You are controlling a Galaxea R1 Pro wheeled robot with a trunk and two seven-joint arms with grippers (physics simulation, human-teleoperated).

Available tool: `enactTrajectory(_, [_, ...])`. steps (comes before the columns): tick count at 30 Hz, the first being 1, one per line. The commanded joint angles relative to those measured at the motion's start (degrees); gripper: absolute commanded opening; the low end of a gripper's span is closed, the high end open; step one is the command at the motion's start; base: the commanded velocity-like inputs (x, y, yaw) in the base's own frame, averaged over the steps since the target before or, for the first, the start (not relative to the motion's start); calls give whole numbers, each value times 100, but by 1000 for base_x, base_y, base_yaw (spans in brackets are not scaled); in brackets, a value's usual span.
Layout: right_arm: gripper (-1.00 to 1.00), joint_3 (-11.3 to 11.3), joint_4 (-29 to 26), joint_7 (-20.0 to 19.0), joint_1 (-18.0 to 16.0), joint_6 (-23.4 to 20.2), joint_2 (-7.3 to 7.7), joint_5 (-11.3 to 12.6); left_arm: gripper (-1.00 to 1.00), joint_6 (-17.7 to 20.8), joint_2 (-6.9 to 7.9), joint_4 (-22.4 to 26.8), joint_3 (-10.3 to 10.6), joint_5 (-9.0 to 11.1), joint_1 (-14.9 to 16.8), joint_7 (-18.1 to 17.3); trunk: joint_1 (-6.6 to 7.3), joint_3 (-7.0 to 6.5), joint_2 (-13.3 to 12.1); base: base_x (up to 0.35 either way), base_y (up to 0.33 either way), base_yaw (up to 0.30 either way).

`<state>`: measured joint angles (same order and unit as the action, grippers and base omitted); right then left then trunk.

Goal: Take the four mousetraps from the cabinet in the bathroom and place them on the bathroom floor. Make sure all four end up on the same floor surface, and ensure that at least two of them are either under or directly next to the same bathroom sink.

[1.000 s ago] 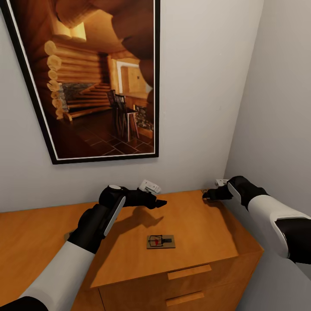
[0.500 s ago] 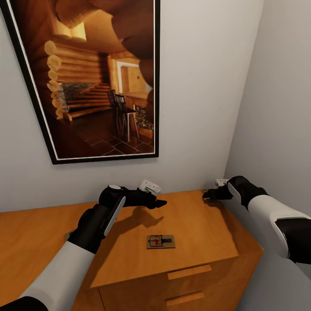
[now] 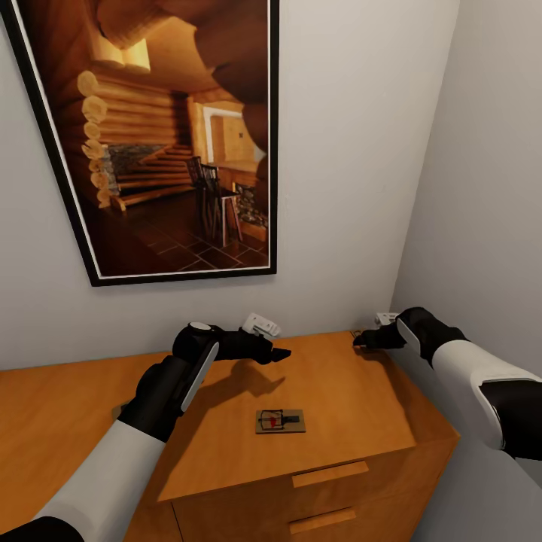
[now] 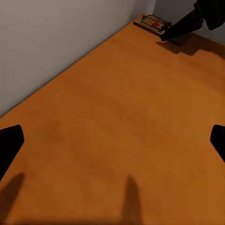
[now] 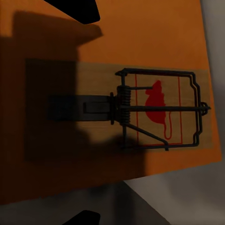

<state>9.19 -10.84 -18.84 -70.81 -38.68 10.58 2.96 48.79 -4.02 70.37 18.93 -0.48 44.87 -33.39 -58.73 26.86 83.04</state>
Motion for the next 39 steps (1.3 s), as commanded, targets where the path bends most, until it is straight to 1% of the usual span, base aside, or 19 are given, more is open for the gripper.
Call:
enactTrajectory(1, [100,47,-8,-16,-3,-25,5,29,100,34,-2,3,-4,-8,5,-19,0,7,4,0,0,0])
enactTrajectory(9, [100,47,6,-20,-3,-20,5,38,100,35,-2,3,-4,-7,5,-19,0,7,4,0,0,0])
enactTrajectory(20, [100,47,61,-21,-3,139,5,59,100,34,-2,3,-4,-7,5,-19,0,7,4,0,0,0])
enactTrajectory(31, [100,47,97,-19,-3,176,5,64,100,35,-2,-4,-4,-9,5,-19,0,7,4,0,0,0])
enactTrajectory(32, [-100,47,107,-18,-3,178,5,64,100,35,-2,-4,-4,-10,5,-19,0,7,4,0,0,0])
enactTrajectory(39, [-100,47,155,-15,-3,227,5,65,100,34,-2,-5,-4,-8,5,-19,0,7,4,0,0,0])
